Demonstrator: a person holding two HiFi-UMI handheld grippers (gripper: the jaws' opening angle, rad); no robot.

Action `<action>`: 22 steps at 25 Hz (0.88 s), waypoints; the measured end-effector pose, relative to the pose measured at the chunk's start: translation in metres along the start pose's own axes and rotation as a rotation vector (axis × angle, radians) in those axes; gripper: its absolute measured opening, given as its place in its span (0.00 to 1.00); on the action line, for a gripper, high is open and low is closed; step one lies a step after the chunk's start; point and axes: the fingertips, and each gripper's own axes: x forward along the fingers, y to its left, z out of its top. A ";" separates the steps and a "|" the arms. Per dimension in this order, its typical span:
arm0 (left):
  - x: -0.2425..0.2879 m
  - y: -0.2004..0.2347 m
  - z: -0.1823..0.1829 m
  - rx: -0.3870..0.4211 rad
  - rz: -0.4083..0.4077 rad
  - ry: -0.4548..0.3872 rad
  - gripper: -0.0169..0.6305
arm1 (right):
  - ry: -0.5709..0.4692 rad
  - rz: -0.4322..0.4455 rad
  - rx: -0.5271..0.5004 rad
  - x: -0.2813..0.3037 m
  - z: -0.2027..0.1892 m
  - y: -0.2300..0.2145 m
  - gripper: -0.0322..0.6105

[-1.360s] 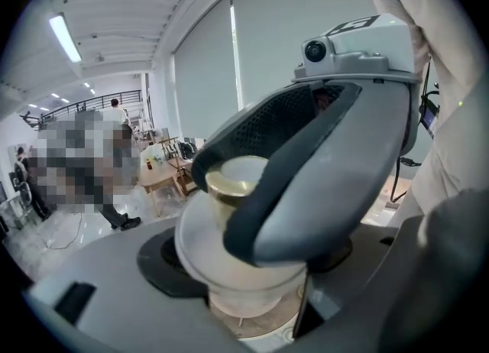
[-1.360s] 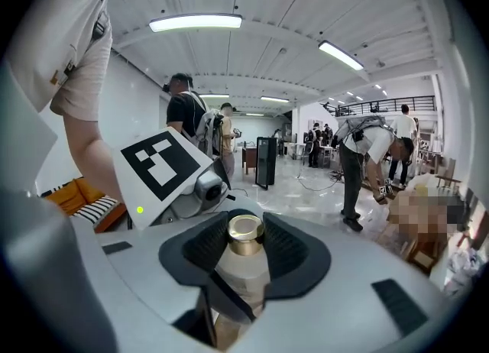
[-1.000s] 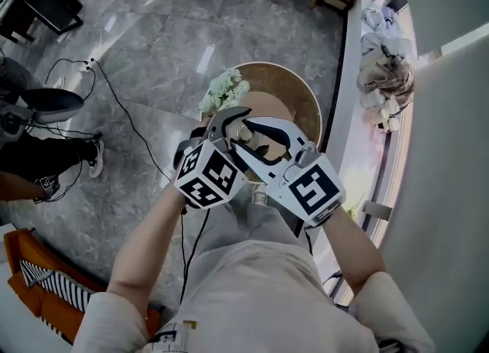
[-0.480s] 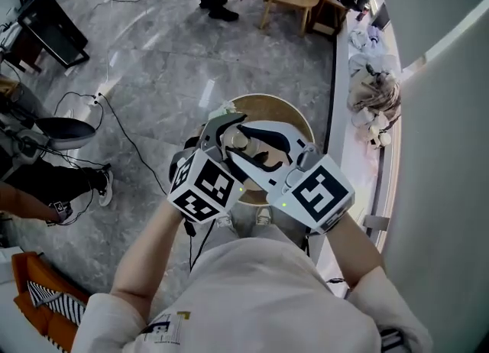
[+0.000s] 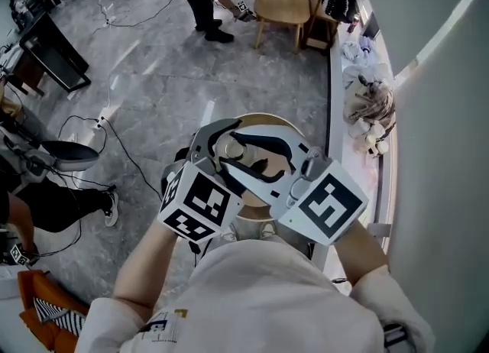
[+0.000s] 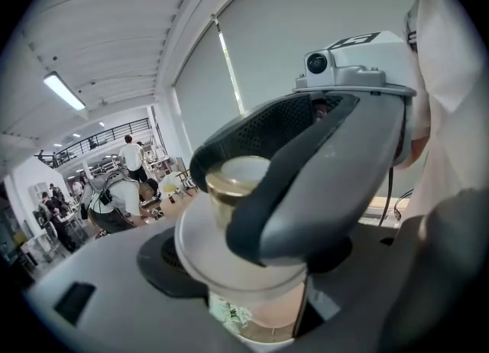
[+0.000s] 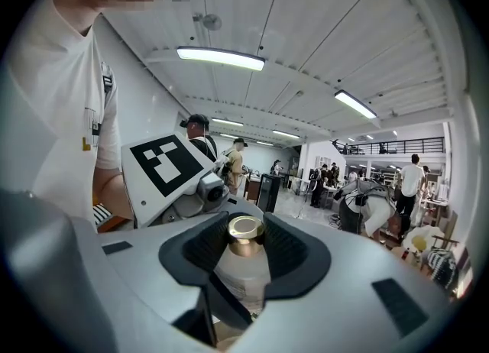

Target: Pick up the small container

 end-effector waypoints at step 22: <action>0.029 -0.010 -0.036 -0.052 -0.031 0.058 0.56 | 0.016 0.034 0.106 0.006 -0.045 -0.005 0.27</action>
